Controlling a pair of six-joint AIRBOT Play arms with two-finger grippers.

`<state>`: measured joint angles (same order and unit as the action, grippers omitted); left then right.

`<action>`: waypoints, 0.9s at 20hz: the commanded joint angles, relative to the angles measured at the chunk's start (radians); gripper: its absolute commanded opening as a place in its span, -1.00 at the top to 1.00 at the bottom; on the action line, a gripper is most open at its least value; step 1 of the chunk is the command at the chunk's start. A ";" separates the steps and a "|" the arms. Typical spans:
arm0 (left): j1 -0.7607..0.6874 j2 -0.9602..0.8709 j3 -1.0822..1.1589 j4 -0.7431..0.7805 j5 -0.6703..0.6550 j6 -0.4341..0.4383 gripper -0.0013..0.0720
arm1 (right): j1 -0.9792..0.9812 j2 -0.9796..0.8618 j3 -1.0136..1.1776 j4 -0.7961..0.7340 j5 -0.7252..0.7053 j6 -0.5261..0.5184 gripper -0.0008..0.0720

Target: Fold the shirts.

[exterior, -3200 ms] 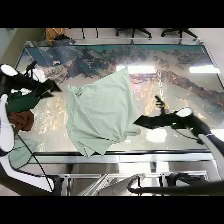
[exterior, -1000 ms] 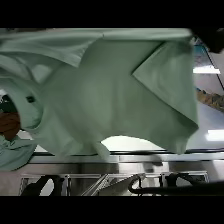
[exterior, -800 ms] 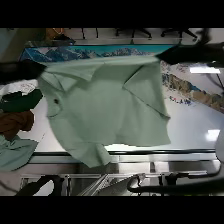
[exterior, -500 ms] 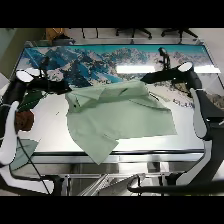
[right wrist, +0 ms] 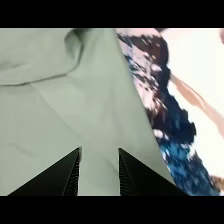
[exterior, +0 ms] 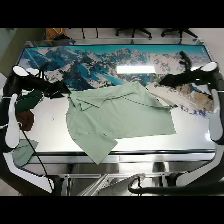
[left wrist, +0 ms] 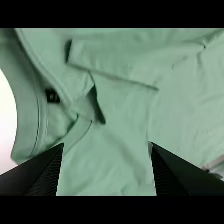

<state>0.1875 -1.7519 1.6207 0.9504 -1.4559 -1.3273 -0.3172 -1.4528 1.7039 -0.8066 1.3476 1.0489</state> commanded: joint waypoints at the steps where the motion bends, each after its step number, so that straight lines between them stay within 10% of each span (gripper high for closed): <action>1: 0.065 0.163 -0.315 0.002 -0.023 0.006 -0.64 | -0.179 0.098 -0.148 -0.025 0.118 0.022 0.20; 8: 0.111 0.452 -0.999 -0.004 0.293 0.023 -0.65 | -0.356 0.133 -0.328 -0.035 0.090 -0.026 0.16; 15: -0.050 0.522 -1.120 -0.116 0.679 0.045 -0.64 | -0.356 0.101 -0.372 -0.066 0.114 -0.028 -0.15; 16: -0.059 0.521 -1.096 -0.116 0.684 0.045 -0.35 | -0.356 0.101 -0.402 -0.066 0.129 -0.029 -0.15; 17: -0.064 0.521 -1.071 -0.113 0.681 0.047 0.74 | -0.354 0.103 -0.439 -0.066 0.140 -0.032 -0.15; 18: -0.064 0.521 -1.047 -0.113 0.671 0.049 0.89 | -0.354 0.103 -0.478 -0.065 0.146 -0.032 -0.16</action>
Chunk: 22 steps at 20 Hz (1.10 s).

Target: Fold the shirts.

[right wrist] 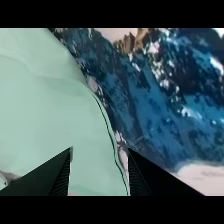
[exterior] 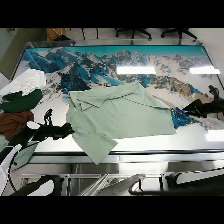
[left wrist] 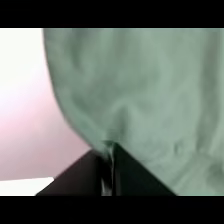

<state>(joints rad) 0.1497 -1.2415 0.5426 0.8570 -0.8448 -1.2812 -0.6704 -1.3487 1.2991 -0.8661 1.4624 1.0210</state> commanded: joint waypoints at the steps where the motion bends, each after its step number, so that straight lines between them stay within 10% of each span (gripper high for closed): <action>1: -0.026 0.011 0.055 -0.019 0.044 0.005 0.92 | 0.001 -0.001 -0.116 -0.006 0.031 -0.016 -0.16; 11: -0.024 0.011 0.175 -0.013 -0.040 0.014 0.92 | 0.058 0.000 -0.383 -0.017 -0.013 -0.068 -0.12; 15: -0.023 0.022 0.269 -0.013 -0.138 0.024 0.93 | 0.197 0.064 -0.362 0.049 0.005 -0.082 0.94; 22: 0.031 0.363 0.885 -0.107 -0.290 0.017 0.93 | 0.250 0.510 0.282 0.220 0.014 -0.013 0.94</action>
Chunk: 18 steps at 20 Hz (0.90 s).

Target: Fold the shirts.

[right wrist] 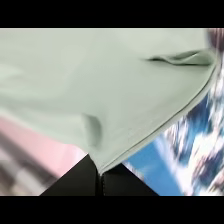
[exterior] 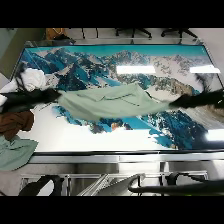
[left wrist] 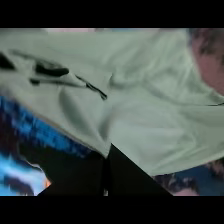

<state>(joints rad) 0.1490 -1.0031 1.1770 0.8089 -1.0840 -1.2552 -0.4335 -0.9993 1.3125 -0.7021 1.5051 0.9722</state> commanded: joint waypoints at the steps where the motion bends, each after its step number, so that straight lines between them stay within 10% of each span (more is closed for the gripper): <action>1: 0.060 0.164 0.365 -0.074 -0.065 -0.021 0.93 | 0.013 0.195 0.375 0.055 -0.041 0.039 0.94; 8: 0.398 0.264 0.795 -0.043 -0.215 -0.050 0.93 | 0.013 0.250 0.794 -0.066 -0.166 0.098 0.95; 18: 0.269 -0.097 0.298 -0.143 -0.159 0.087 0.93 | 0.133 -0.175 0.418 0.101 -0.229 -0.013 0.95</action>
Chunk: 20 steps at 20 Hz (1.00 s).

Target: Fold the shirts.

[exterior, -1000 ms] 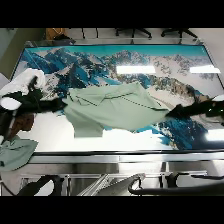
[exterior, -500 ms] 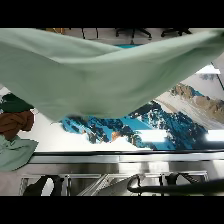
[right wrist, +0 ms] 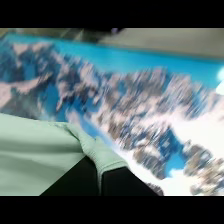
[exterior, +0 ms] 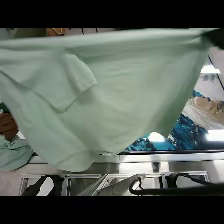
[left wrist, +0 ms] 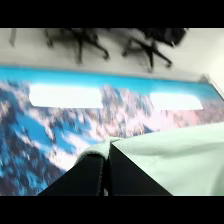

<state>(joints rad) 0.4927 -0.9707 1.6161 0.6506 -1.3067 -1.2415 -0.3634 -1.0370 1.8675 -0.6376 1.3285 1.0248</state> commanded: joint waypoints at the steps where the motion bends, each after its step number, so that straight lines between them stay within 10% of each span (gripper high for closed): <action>1: -0.128 -0.200 -0.188 0.048 0.134 0.098 0.93 | 0.097 -0.203 -0.182 0.035 -0.113 -0.108 0.95; 6: -0.307 -0.579 -0.235 0.146 0.447 0.161 0.93 | 0.140 -0.545 -0.201 0.007 -0.356 -0.129 0.95; 20: -0.329 -0.856 -0.029 0.453 0.261 0.021 0.93 | 0.135 -0.623 -0.227 -0.189 -0.231 -0.105 0.94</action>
<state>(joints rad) 0.1650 -1.8172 1.6096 1.0573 -1.0363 -1.2037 -0.2329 -1.6581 1.6463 -0.7952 1.0828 0.9123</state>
